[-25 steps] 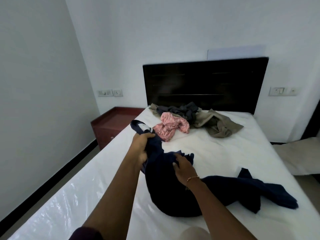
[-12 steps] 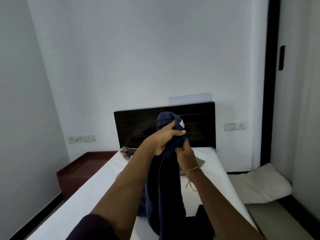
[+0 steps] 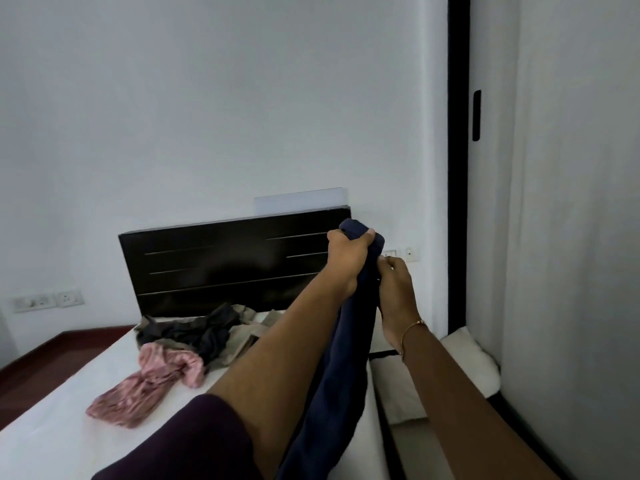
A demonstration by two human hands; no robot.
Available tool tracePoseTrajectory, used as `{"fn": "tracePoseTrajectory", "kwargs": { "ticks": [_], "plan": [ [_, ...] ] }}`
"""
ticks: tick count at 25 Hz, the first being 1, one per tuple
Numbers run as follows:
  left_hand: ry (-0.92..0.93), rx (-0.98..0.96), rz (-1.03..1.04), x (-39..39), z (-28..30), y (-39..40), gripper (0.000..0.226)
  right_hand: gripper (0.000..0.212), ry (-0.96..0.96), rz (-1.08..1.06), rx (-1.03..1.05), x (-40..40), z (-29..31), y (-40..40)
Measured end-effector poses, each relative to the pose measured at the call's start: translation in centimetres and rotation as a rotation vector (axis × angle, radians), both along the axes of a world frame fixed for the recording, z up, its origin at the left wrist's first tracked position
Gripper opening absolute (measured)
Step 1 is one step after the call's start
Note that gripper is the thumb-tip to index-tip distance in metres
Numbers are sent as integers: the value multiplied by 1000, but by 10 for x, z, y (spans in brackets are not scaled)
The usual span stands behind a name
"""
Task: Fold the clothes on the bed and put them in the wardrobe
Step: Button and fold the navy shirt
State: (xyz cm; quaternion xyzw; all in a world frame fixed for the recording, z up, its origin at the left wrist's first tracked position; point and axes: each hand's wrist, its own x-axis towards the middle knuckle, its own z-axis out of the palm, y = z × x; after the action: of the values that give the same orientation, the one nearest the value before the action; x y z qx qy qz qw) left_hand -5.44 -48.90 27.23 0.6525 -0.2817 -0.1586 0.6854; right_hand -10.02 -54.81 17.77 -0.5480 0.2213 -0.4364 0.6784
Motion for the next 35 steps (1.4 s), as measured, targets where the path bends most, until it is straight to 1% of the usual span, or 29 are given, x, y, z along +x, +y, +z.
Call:
{"fn": "tracePoseTrajectory", "kwargs": {
  "ticks": [1, 3, 4, 6, 7, 9, 10, 11, 12, 13, 14, 15, 16, 17, 19, 20, 21, 25, 26, 27, 28, 29, 31, 32, 33, 34, 35],
  "plan": [
    [40, -12, -59, -9, 8, -17, 43, 30, 15, 25, -23, -9, 7, -19],
    [-14, 51, -171, -28, 25, -39, 33, 30, 26, 62, -77, -29, 24, -47],
    [-58, 80, -231, -38, 40, -50, 32, 34, 25, 74, -112, -42, 36, -64],
    [-96, 98, -340, -58, 82, -71, 37, 44, 40, 109, -197, -68, 68, -103],
    [-126, 97, -358, -67, 109, -79, 37, 46, 67, 134, -247, -80, 91, -122],
    [-214, 81, -301, -81, 162, -89, 33, 46, 145, 181, -361, -99, 139, -153],
    [-234, 63, -242, -85, 188, -91, 33, 44, 182, 162, -410, -107, 163, -167],
    [-224, 38, -185, -92, 214, -92, 35, 43, 194, 84, -462, -117, 189, -183],
    [-196, 9, -140, -99, 240, -92, 36, 43, 208, -45, -528, -125, 216, -202],
    [-178, -15, -105, -107, 264, -89, 36, 48, 245, -174, -611, -130, 240, -222],
    [-170, -42, -80, -112, 288, -85, 36, 57, 329, -245, -706, -135, 262, -239],
    [-170, -67, -59, -114, 311, -80, 36, 71, 441, -234, -785, -136, 278, -251],
    [-167, -93, -43, -115, 330, -74, 35, 84, 537, -158, -833, -134, 287, -259],
    [-172, -109, -32, -118, 344, -69, 35, 94, 592, -49, -839, -131, 291, -263],
    [-199, -124, -4, -125, 366, -62, 36, 112, 627, 150, -783, -120, 288, -267],
    [-212, -126, 6, -128, 372, -60, 37, 115, 634, 221, -755, -116, 286, -267],
    [-225, -127, 6, -130, 375, -56, 38, 110, 633, 274, -734, -113, 287, -265],
    [-286, -120, -28, -135, 382, -39, 41, 45, 588, 454, -695, -103, 293, -251],
    [-298, -118, -24, -137, 383, -35, 42, 33, 580, 488, -686, -99, 290, -247],
    [-319, -109, -2, -136, 383, -29, 43, 24, 575, 508, -674, -93, 287, -241],
    [-352, -91, 31, -134, 383, -22, 43, 23, 562, 496, -649, -86, 285, -235],
    [-401, -59, 80, -128, 384, -10, 41, 30, 531, 442, -631, -78, 285, -230],
    [-565, 98, 217, -112, 383, 21, 36, 41, 449, 238, -683, -62, 284, -231],
    [-668, 232, 322, -105, 379, 40, 37, 41, 408, 155, -707, -56, 286, -232],
    [-753, 370, 460, -101, 371, 61, 39, 39, 363, 133, -710, -53, 291, -228],
    [-816, 457, 604, -97, 361, 80, 39, 37, 333, 134, -715, -49, 297, -223],
    [-850, 501, 748, -96, 348, 99, 35, 34, 316, 141, -734, -44, 304, -209]
  ]
}}
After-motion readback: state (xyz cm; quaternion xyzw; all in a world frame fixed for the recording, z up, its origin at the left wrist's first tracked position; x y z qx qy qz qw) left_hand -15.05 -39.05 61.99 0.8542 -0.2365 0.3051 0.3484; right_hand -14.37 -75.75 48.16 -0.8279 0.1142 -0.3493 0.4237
